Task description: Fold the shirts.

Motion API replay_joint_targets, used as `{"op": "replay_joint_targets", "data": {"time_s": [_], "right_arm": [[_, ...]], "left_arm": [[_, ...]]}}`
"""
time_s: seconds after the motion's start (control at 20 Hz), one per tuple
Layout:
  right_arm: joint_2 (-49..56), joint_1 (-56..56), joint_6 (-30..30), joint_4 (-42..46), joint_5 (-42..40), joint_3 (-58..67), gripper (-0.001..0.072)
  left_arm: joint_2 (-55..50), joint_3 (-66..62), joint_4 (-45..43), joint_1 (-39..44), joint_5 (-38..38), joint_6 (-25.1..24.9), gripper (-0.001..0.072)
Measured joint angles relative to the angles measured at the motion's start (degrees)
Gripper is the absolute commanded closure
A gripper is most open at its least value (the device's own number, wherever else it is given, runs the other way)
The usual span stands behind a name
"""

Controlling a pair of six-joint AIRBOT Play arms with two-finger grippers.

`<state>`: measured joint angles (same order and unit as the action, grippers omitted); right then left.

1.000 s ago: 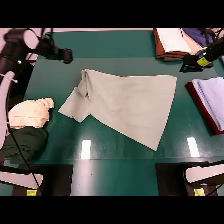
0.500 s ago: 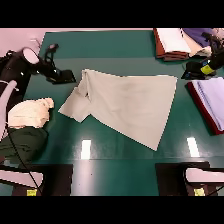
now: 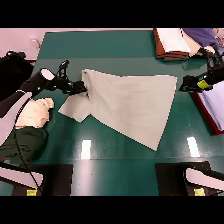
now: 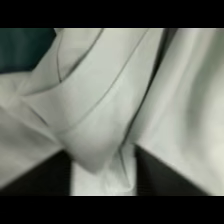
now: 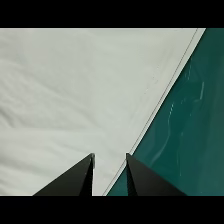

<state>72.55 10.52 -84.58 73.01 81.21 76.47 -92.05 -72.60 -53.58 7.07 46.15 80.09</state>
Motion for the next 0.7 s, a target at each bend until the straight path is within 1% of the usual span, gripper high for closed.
{"op": "replay_joint_targets", "data": {"time_s": [0.1, 0.25, 0.3, 0.35, 0.4, 0.45, 0.5, 0.6, 0.7], "right_arm": [[-1.14, 0.04, 0.0, 0.0, -0.09, -0.59, 0.0465], [-2.73, 0.04, 0.0, 0.04, -0.17, -0.98, 0.0466], [-3.21, 0.04, 0.0, 0.07, -0.2, -1.03, 0.0465], [-3.67, 0.04, 0.0, 0.07, -0.2, -1.09, 0.0465], [-4.02, 0.04, 0.0, 0.07, -0.17, -1.11, 0.0465], [-4.35, 0.04, 0.0, 0.09, -0.17, -1.14, 0.0465], [-4.61, 0.04, 0.0, 0.07, -0.15, -1.18, 0.0465], [-4.94, 0.04, 0.0, 0.09, -0.13, -1.18, 0.0465], [-5.11, 0.04, 0.0, 0.09, -0.13, -1.18, 0.0465]], "left_arm": [[-0.11, -2.21, -0.44, 0.11, -0.83, 0.22, 0.0683], [-0.15, -8.83, -4.26, -0.72, -1.38, 0.46, 0.0681], [-0.15, -11.17, -6.29, -1.16, -1.38, 0.92, 0.0621], [-0.15, -13.53, -8.68, -1.81, -1.42, 1.79, 0.0246], [-0.15, -15.45, -10.6, -2.67, -1.4, 2.75, 0.0095], [-0.15, -17.14, -12.02, -3.72, -0.76, 3.85, 0.0169], [-0.15, -18.69, -13.11, -5.14, 1.18, 4.68, 0.022], [-0.15, -20.44, -14.8, -8.52, 7.21, 5.14, 0.0221], [-0.13, -20.15, -15.13, -12.0, 14.53, 4.35, 0.022]]}}
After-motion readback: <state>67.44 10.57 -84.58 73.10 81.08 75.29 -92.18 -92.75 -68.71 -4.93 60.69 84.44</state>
